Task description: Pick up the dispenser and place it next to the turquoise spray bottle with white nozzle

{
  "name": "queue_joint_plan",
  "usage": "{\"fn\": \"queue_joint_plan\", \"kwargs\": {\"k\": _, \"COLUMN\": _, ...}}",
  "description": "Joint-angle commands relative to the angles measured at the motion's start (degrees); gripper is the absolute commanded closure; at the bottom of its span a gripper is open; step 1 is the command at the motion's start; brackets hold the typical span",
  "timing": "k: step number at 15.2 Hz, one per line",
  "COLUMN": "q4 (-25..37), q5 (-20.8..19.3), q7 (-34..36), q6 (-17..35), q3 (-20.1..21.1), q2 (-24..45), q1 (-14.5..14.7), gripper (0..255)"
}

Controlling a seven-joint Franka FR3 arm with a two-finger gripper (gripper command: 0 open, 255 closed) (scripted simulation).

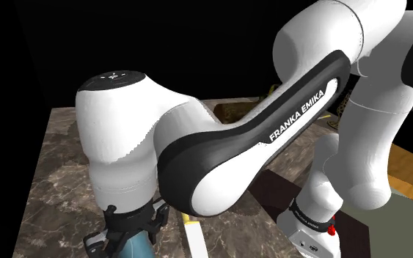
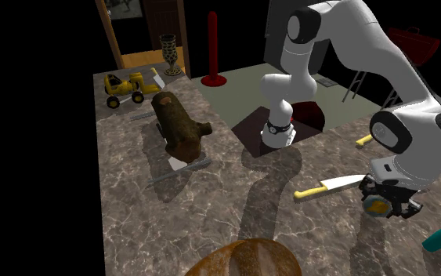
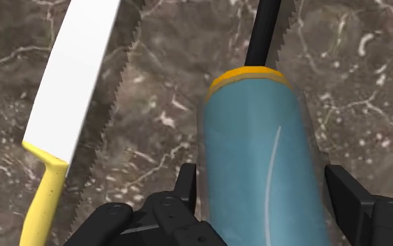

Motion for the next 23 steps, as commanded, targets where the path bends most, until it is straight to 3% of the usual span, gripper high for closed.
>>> {"fn": "queue_joint_plan", "kwargs": {"k": 1, "q4": -0.82, "q5": -0.53, "q7": 0.41, "q6": 1.34, "q3": -0.01, "q2": 1.29, "q1": 0.31, "gripper": 255}}
{"fn": "queue_joint_plan", "kwargs": {"k": 11, "q4": -1.3, "q5": -0.97, "q7": 0.63, "q6": 2.48, "q3": -0.17, "q2": 2.03, "q1": 0.48, "gripper": 255}}
{"fn": "queue_joint_plan", "kwargs": {"k": 12, "q4": -1.37, "q5": -0.92, "q7": 0.59, "q6": 2.47, "q3": -0.16, "q2": 1.94, "q1": 0.45, "gripper": 0}}
{"fn": "queue_joint_plan", "kwargs": {"k": 17, "q4": -1.3, "q5": -0.97, "q7": 0.63, "q6": 2.48, "q3": -0.17, "q2": 2.03, "q1": 0.48, "gripper": 0}}
{"fn": "queue_joint_plan", "kwargs": {"k": 21, "q4": 2.42, "q5": 1.04, "q7": -0.78, "q6": -4.36, "q3": 0.14, "q2": -1.49, "q1": -0.37, "gripper": 0}}
{"fn": "queue_joint_plan", "kwargs": {"k": 23, "q4": 2.41, "q5": 1.04, "q7": -0.79, "q6": -4.36, "q3": 0.13, "q2": -1.5, "q1": -0.37, "gripper": 0}}
